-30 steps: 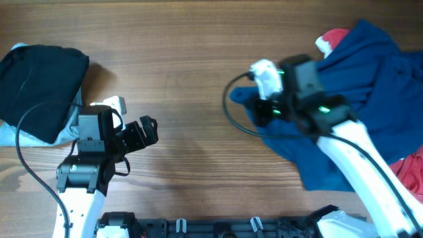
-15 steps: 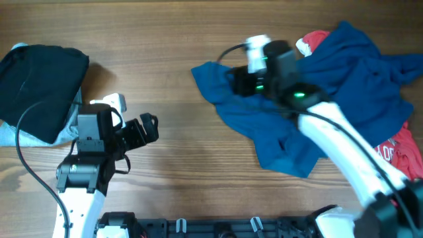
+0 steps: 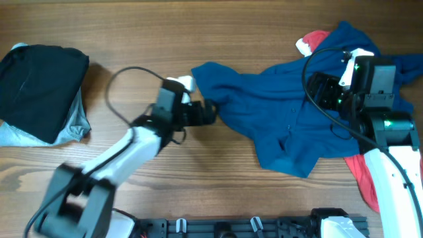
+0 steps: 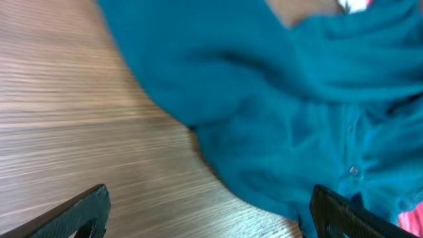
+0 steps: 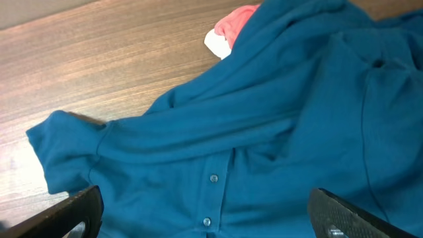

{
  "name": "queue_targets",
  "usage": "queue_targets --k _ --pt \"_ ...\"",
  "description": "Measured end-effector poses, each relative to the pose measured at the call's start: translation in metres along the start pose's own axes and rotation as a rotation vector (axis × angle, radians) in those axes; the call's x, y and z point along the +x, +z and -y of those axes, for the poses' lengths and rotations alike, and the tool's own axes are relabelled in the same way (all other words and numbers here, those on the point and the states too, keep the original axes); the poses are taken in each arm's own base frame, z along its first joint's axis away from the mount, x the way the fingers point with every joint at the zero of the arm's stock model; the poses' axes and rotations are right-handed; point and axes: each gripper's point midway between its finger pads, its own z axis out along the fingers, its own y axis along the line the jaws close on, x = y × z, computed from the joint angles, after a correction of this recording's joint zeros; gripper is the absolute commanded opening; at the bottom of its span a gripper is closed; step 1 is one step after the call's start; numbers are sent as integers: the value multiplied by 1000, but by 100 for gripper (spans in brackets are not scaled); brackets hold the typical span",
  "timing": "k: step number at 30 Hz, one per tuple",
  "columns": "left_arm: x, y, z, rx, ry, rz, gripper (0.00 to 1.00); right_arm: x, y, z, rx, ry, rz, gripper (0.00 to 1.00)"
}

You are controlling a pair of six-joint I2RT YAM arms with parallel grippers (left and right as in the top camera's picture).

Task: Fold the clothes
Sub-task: 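Drag the blue shirt leftward onto the table center with the right gripper, then grasp the left edge of the blue shirt with the left gripper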

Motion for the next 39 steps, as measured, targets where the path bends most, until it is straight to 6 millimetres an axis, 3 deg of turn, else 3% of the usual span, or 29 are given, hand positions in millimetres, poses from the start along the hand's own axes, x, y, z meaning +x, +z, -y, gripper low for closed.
queue_targets --k 3,5,7,9,10,11,17,19,21,22,23,25,26,28,29,30,31,34,35,38,39 --pt "21 46 21 71 31 -21 92 6 0 2 6 -1 -26 100" --pt "23 60 33 123 31 0 89 11 0 3 11 -2 -46 99" --pt "19 75 46 180 25 43 73 16 -1 4 16 -2 -65 99" --pt "21 83 52 208 7 53 38 17 -1 4 16 -2 -67 99" --pt "23 86 54 215 1 52 14 17 -1 4 17 -2 -69 100" --pt "27 89 52 214 -9 47 4 17 -1 4 17 -2 -70 99" --pt "24 88 46 221 -41 44 4 17 -1 4 17 -2 -69 99" --pt "22 74 38 186 -71 12 4 17 -1 4 17 -2 -70 100" --pt "1 38 35 158 -106 23 4 20 -1 7 31 -3 -79 98" --pt "-14 13 31 144 -123 45 4 23 -1 10 49 -5 -91 98" --pt "-45 -31 19 123 -140 131 4 28 -3 20 105 2 -110 98" --pt "-75 -69 0 88 -144 240 4 30 -2 31 161 29 -117 98" --pt "-100 -102 -22 37 -146 351 4 32 0 36 186 45 -126 98" --pt "-133 -145 -60 -56 -157 516 4 37 9 43 219 66 -159 98" --pt "-143 -159 -77 -99 -166 569 10 40 14 44 228 71 -177 98" --pt "-153 -175 -102 -157 -186 627 48 44 21 45 241 79 -200 99" --pt "-157 -184 -121 -200 -204 654 99 46 25 46 248 83 -213 99" --pt "-159 -197 -159 -276 -255 682 100 51 33 48 262 89 -244 99" --pt "-154 -194 -163 -279 -269 662 100 52 34 48 263 89 -248 100" --pt "-124 -168 -152 -198 -306 495 100 54 35 49 268 88 -253 100" --pt "-100 -152 -138 -143 -336 371 100 54 35 49 268 88 -253 100"
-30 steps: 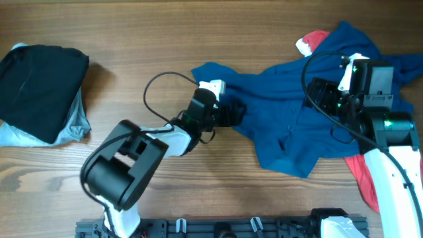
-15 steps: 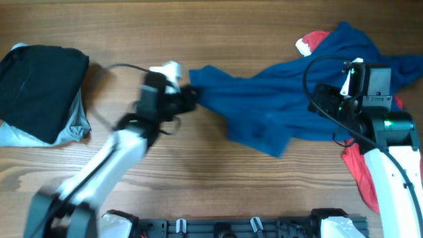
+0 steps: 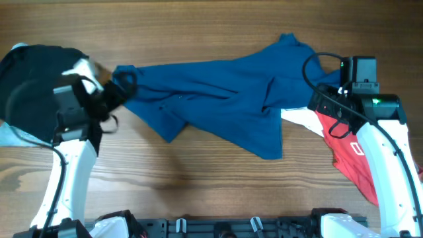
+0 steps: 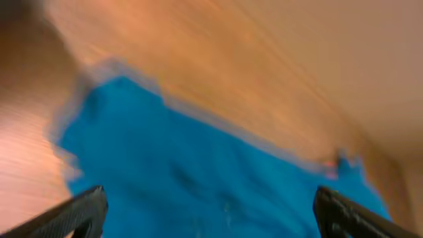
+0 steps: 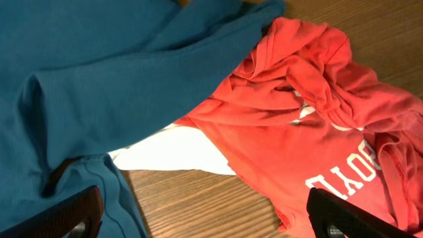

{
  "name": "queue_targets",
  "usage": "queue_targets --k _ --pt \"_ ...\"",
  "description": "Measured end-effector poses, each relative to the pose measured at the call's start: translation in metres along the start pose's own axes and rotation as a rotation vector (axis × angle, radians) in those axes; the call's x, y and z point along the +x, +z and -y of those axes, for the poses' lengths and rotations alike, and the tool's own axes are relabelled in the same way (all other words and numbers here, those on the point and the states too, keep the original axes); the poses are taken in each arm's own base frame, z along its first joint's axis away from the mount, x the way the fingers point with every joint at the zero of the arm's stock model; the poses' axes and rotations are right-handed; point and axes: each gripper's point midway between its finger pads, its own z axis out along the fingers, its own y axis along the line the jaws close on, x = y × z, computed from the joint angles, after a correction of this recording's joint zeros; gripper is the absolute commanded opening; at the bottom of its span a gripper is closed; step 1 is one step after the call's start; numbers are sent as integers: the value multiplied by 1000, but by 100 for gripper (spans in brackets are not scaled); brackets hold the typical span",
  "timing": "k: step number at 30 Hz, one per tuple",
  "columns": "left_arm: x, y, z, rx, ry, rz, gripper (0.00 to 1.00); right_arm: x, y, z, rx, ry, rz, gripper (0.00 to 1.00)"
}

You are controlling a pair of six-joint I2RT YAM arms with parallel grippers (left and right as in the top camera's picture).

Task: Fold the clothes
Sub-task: 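Grasp the left edge of the blue shirt with the left gripper, then pull the shirt apart with both grippers to spread it flat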

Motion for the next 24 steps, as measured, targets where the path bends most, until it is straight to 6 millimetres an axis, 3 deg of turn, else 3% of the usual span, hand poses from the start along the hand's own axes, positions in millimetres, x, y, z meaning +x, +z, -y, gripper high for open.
queue_targets --k 2,4,6,12,14,15,16,19,20,22,24 --pt "48 3 10 20 -26 -185 100 0 0 0 1 0 -1 99" --pt "108 -2 15 -15 -44 -402 100 0 0 1 5 0 0 99" --pt "144 0 24 -25 -6 -521 100 0 0 1 8 0 2 99" --pt "202 36 28 -73 -2 -675 100 0 0 2 11 0 3 100" --pt "208 51 26 -76 -32 -683 99 0 0 2 12 -1 1 100" --pt "201 59 29 -65 -28 -644 100 0 0 2 12 0 2 100" --pt "198 64 30 -63 -32 -630 90 0 0 2 11 0 2 100" --pt "182 77 23 -119 -13 -535 17 1 0 2 13 -1 -1 99" --pt "181 78 14 -158 -8 -520 4 1 0 2 13 -1 -1 100" --pt "180 79 -4 -233 -9 -504 4 1 0 2 13 -1 -1 99" --pt "177 78 -9 -247 -24 -502 4 1 0 2 13 -1 -1 100"
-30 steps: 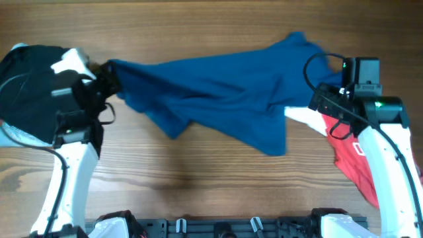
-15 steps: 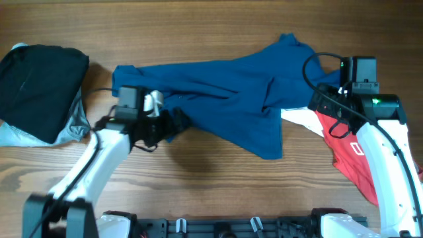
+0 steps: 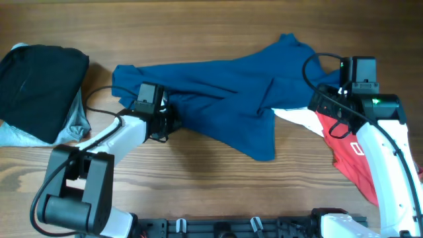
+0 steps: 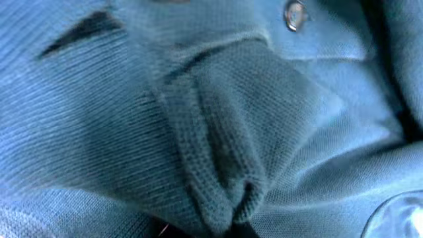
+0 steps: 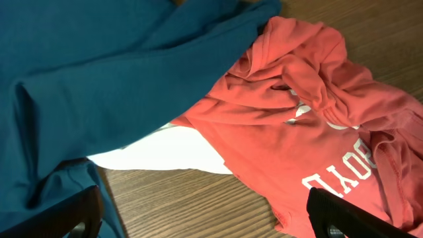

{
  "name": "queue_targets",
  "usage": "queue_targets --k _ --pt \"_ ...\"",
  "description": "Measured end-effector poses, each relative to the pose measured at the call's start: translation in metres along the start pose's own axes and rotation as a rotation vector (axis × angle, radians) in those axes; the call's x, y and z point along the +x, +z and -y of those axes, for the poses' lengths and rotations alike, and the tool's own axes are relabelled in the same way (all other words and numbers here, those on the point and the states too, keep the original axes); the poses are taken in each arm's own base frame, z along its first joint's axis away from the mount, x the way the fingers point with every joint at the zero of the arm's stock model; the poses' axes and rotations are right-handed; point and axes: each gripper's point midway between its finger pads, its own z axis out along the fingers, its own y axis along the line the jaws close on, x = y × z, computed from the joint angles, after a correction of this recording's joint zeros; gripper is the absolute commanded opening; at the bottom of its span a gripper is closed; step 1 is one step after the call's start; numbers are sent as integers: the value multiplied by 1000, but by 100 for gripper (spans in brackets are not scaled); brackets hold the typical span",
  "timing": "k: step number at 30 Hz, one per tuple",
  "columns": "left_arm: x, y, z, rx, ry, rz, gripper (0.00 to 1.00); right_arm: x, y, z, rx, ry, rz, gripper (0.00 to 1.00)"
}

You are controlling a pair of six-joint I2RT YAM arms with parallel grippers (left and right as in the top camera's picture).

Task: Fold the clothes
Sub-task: 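Pull the shirt apart with both grippers to spread it flat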

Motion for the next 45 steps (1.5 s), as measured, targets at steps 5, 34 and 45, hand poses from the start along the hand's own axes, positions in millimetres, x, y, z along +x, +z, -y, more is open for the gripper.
queue_targets --k 5,34,45 --pt "-13 -23 -45 -91 -140 13 4 0 0 0 0 0 1 99" --pt "46 -52 0 10 32 -121 100 54 153 -77 -257 -283 -370 20" --pt "56 -7 35 61 107 -202 100 -73 209 40 -74 268 -6 33"
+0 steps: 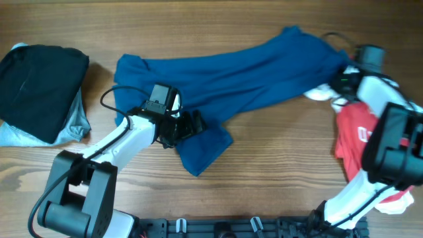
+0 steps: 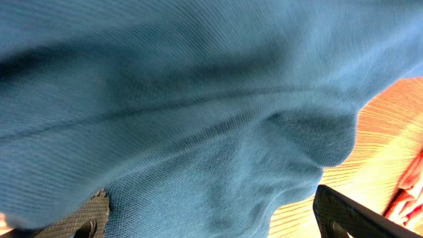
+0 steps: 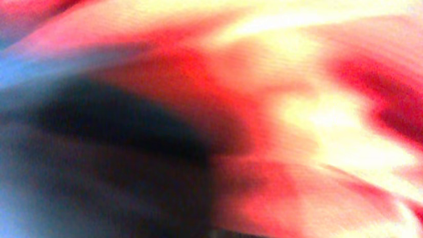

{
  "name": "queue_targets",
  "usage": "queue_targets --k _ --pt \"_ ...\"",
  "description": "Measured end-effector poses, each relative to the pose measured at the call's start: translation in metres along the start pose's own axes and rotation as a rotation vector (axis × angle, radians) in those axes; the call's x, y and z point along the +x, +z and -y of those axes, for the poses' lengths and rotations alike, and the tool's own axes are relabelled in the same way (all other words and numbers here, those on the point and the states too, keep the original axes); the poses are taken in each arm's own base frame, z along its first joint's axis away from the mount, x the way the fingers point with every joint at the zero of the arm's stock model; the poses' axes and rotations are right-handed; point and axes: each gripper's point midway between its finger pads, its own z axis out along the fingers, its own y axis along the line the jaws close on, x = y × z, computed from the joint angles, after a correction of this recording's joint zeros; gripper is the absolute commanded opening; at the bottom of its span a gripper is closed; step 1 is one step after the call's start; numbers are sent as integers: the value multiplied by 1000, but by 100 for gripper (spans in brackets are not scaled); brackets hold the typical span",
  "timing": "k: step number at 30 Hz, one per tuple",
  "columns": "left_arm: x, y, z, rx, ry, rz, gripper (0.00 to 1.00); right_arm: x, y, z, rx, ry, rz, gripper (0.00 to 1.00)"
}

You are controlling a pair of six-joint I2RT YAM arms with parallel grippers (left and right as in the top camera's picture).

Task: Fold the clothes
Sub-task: 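Pull the shirt apart with both grippers to spread it flat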

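A blue button shirt [image 1: 251, 66] lies stretched across the table from left to right, with a flap [image 1: 206, 147] hanging toward the front. My left gripper [image 1: 193, 123] rests on that flap's upper edge. In the left wrist view its fingers stand wide apart, open [image 2: 210, 201], and blue cloth [image 2: 198, 99] fills the space between them. My right gripper [image 1: 341, 82] is at the shirt's right end, beside a white cloth [image 1: 318, 92]. The right wrist view is a blur of red [image 3: 264, 192] and dark, and the jaws do not show.
A red garment [image 1: 353, 135] lies at the right edge under the right arm. A folded black garment [image 1: 39, 79] sits on grey and pale cloth [image 1: 76, 125] at the far left. Bare wood runs along the front of the table [image 1: 277, 192].
The left gripper has shifted right along the shirt and now shows open fingers. The front flap lies further left. The right arm has moved to the far right, at the shirt's end.
The shirt lay bunched at the right over the red garment, left gripper open at its sleeve. Then it was stretched leftward near the black pile, baring the red garment. Then the left gripper pressed into its lower left. Now it lies longer and flatter.
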Motion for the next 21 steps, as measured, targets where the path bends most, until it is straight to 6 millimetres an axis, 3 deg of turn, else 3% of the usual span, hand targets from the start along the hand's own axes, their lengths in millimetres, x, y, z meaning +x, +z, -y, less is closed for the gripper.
queue_targets --k 2,3,5,6,8,10,12,13,15,18,19,21 --pt "0 0 1 5 0 -2 100 -22 -1 45 50 106 50 35" --pt "0 1 1 6 0 -3 100 -34 -5 87 94 201 81 37" --pt "0 1 1 6 0 -3 100 -42 -10 137 131 315 108 38" --pt "0 1 1 6 1 -3 100 -43 -13 156 127 358 115 39" --pt "0 1 1 6 1 -3 100 -46 -15 164 66 388 117 42" --pt "0 1 1 6 1 -3 100 -51 -15 141 -66 362 115 46" --pt "-1 -1 1 10 0 2 100 -58 -29 102 -186 302 117 49" --pt "-3 -3 1 14 -3 9 100 -60 -41 83 -223 266 120 50" --pt "-5 -5 -2 30 -26 5 100 -63 -84 35 -308 166 140 51" --pt "-21 -16 -24 20 -115 35 100 -43 -152 -24 -400 38 125 55" --pt "-29 -21 -33 9 -147 59 98 -32 -162 -35 -411 17 94 56" --pt "-54 -34 -58 -31 -194 151 96 -3 -165 -48 -408 -16 -4 57"
